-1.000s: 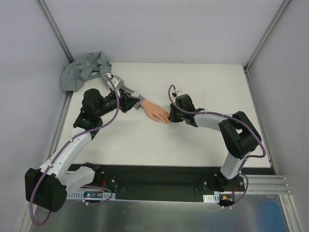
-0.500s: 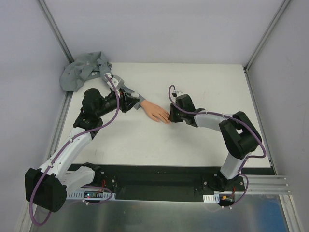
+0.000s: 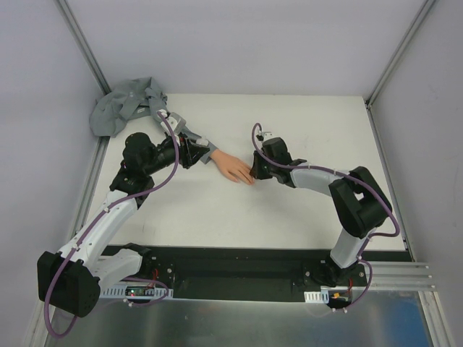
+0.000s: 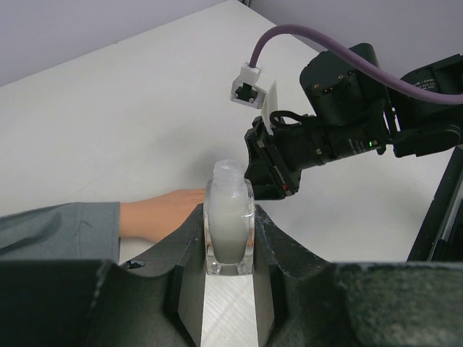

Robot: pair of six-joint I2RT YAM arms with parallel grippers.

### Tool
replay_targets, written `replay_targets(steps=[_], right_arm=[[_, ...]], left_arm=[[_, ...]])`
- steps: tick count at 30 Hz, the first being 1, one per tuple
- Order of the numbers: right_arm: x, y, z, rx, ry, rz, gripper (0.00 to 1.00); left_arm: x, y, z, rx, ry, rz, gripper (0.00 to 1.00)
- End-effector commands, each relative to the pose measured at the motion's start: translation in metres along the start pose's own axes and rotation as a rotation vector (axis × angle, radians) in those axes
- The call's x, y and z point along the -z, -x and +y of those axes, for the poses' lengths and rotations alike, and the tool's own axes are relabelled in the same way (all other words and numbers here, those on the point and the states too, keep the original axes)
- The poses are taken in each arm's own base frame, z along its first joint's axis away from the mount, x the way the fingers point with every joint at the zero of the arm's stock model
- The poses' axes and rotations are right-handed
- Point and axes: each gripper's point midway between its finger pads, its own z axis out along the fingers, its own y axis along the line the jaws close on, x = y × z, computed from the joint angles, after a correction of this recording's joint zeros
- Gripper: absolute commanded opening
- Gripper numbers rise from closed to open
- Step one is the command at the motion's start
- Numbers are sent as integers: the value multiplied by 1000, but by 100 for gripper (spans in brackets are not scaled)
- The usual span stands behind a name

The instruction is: Paint the nails

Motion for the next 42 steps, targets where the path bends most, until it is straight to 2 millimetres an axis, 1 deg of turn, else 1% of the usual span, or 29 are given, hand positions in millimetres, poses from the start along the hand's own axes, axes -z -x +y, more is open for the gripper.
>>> replay_targets(steps=[1,5,14,19,24,28,34,37,42], right_arm=[[3,24,14,17,43,-58,0],[4,22,12,15,32,-51,0],[11,7,10,11,24,-34,0],[13,1,4,10,0,-25,0],[15,3,4,13,-2,-34,0],[13,2,6,16,4,-28,0],[8,11,15,26,17,-40,0],[7,17,16,32,12,-48,0],[6,20,14,37,3,-53,0]], left_arm=[[1,14,-8,-31,-37,-43,0],[1,13,-8,-32,-35,-42,0],[0,13,-7,-29,-36,-39,0],[0,13,-7,-30,-35,-40,0],[0,12,-7,-28,-36,-38,0],[0,12,-7,-28,-37,-38,0],[0,13,-8,-29,-39,-39,0],[1,13,-9,-31,-40,-41,0],[1,14,-9,-30,-41,-42,0]])
